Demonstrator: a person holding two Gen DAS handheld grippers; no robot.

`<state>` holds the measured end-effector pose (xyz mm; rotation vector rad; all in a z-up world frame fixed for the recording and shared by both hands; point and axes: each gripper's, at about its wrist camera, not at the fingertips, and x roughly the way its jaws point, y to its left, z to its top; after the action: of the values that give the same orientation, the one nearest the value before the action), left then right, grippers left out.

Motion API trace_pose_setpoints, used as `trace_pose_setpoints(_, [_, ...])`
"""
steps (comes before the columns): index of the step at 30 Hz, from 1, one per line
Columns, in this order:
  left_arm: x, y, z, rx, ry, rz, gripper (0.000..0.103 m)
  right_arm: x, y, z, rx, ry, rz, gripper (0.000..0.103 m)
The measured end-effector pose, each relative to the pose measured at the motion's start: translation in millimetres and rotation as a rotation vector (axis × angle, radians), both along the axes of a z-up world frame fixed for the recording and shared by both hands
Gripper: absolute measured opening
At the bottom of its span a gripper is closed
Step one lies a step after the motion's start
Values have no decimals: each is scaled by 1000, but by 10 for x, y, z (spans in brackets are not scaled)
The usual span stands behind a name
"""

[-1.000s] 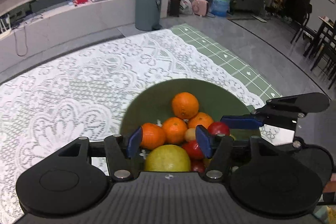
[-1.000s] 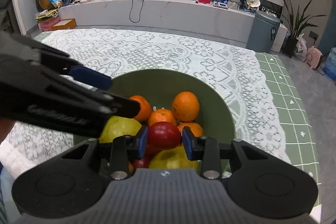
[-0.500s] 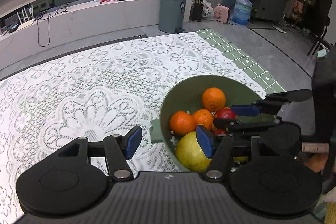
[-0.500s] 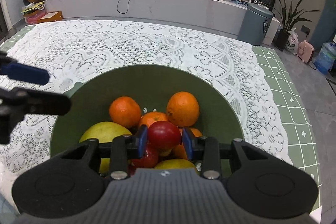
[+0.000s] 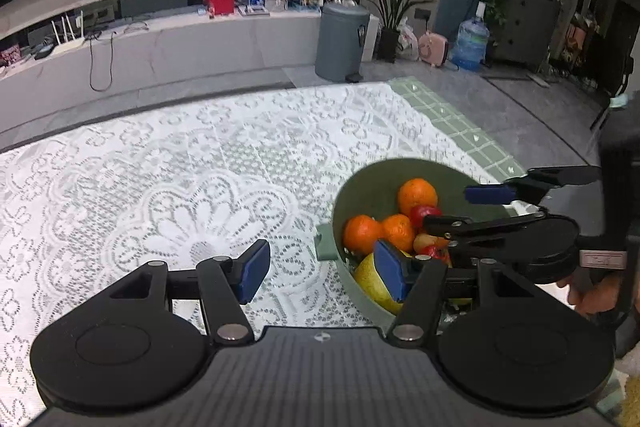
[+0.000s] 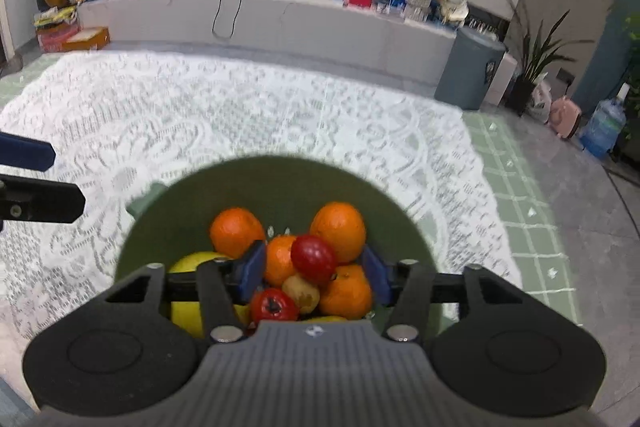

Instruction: Organize fruits

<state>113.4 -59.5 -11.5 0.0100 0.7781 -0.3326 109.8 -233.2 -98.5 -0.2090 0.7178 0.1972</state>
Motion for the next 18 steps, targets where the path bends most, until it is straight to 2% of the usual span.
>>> trace_pose_setpoints(1, [-27,21,35,-2,-16,4,70,-54,-6,64,6,-19,-3,59])
trace_pose_setpoints(5, [-142,90,178,10,-100,30,72,-270,18,356,40,-109,-14,74])
trace_pose_setpoints(11, [-355,246,416,12,-234,89,86,-660,81,647,85,-250,-24,95])
trace_pose_setpoints(15, [-471,300,535,30,-293,90,94,-921,59,784,150,-305,-50,99])
trace_pose_setpoints(18, [-559,298,597,66,-319,88,95,-1088,22,858,189,-307,-89,99])
